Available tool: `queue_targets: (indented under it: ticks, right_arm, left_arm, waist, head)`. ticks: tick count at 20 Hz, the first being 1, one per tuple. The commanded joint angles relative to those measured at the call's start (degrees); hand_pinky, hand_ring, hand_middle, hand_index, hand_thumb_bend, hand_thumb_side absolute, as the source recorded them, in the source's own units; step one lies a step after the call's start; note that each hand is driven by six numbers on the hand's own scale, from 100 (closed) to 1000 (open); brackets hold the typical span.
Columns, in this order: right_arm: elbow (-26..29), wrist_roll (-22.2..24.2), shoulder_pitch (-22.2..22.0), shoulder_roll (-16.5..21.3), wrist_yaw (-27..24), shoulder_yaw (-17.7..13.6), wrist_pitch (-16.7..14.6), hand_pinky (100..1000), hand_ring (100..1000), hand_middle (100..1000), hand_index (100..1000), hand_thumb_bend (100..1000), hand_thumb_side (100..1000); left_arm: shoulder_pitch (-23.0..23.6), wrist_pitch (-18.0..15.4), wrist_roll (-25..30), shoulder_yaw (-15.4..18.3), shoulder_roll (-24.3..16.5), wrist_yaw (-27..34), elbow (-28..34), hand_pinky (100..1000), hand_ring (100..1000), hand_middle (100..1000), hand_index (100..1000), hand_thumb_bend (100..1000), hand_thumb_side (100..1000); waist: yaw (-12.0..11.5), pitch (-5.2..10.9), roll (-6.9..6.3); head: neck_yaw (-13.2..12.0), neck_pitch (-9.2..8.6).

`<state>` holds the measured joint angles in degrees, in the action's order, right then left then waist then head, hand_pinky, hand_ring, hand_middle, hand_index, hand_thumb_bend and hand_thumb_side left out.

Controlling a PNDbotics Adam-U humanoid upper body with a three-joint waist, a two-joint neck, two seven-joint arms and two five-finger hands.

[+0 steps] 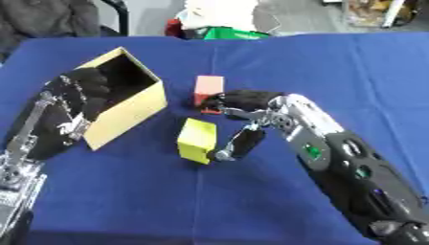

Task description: Pick up objects on the table and place them in the box.

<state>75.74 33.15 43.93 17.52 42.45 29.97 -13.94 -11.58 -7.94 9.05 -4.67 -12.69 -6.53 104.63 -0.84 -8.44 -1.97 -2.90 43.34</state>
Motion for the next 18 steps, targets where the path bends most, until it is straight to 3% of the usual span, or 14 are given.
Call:
queue_targets:
  ticks: [1,13,18]
  right_arm:
    - [-0.94,-1.01,1.41,-0.29,1.38,-0.93,0.14,830,898,917,1000,403,478]
    - [-3.88,-2.59,1.53,-1.96,3.50,-1.24,-0.24,822,885,882,977,398,482]
    - [-4.55,-3.49,1.51,-2.47,3.95,-1.35,-0.29,811,857,794,910,356,467]
  left_arm:
    - [-0.48,0.05,-0.07,0.41,-1.01,0.18,0.96,687,723,711,859,380,510]
    - [-0.46,0.11,-0.03,0.38,-0.94,0.18,0.93,687,723,710,859,381,512]
    - [-0.44,0.13,0.02,0.39,-0.94,0.25,0.93,687,723,709,859,380,514]
  waist:
    - [-0.06,0.78,0.02]
    - [-0.17,0.68,-0.10]
    - [-0.31,0.70,-0.16]
  head:
    - [0.03,0.01]
    - [0.20,0.07]
    - [0.28,0.08]
